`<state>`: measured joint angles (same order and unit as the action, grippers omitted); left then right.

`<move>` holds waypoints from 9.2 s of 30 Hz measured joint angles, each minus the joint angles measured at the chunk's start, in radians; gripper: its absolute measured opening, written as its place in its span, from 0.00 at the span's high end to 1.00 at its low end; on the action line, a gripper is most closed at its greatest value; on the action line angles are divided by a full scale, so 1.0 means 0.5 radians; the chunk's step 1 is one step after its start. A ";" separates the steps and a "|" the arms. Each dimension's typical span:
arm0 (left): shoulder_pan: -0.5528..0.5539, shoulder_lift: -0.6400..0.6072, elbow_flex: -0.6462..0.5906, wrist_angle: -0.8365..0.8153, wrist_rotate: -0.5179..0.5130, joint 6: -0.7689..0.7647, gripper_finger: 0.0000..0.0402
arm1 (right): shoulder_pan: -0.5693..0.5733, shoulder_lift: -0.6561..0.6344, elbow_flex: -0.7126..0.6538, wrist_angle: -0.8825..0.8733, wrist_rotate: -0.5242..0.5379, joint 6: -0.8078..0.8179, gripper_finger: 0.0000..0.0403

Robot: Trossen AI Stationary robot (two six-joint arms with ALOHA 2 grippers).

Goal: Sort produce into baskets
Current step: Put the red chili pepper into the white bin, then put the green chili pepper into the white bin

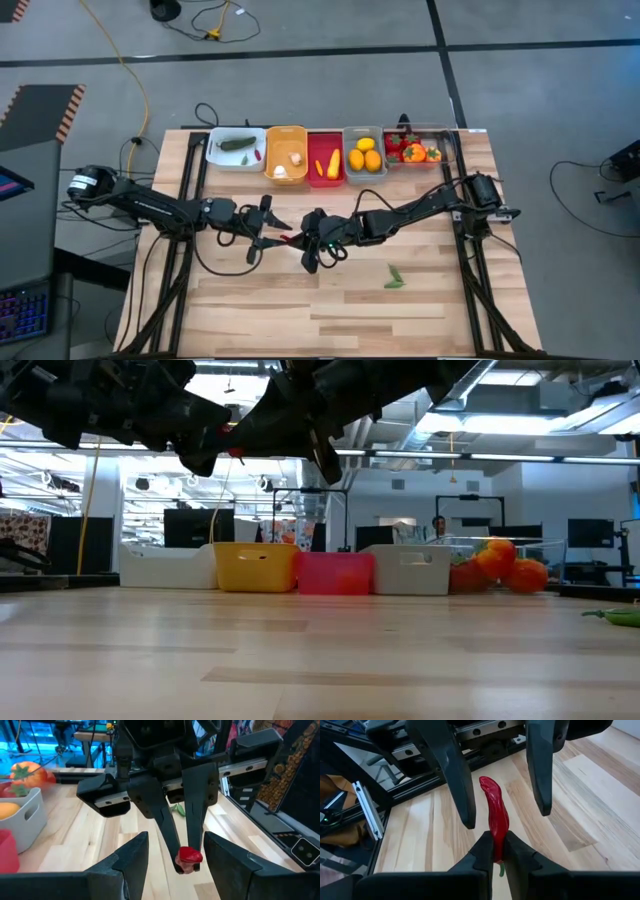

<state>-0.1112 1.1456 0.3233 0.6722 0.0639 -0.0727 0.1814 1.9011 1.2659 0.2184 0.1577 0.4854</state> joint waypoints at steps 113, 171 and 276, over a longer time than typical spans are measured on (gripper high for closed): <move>1.610 0.058 1.032 -1.951 -0.209 0.347 0.64 | 0.511 -0.357 -0.130 -2.434 -0.121 1.249 0.54; 0.836 -0.002 1.032 -1.941 0.002 0.316 0.66 | 0.645 -0.356 -0.453 -2.204 -0.107 1.525 0.66; 0.388 -0.001 1.031 -1.398 0.268 0.401 0.99 | -0.026 -0.359 -0.184 0.837 0.524 -1.454 0.85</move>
<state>0.0826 1.1450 0.8387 -0.0271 0.1978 0.1280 0.1683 1.7214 1.1740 0.6369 0.4199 -0.2417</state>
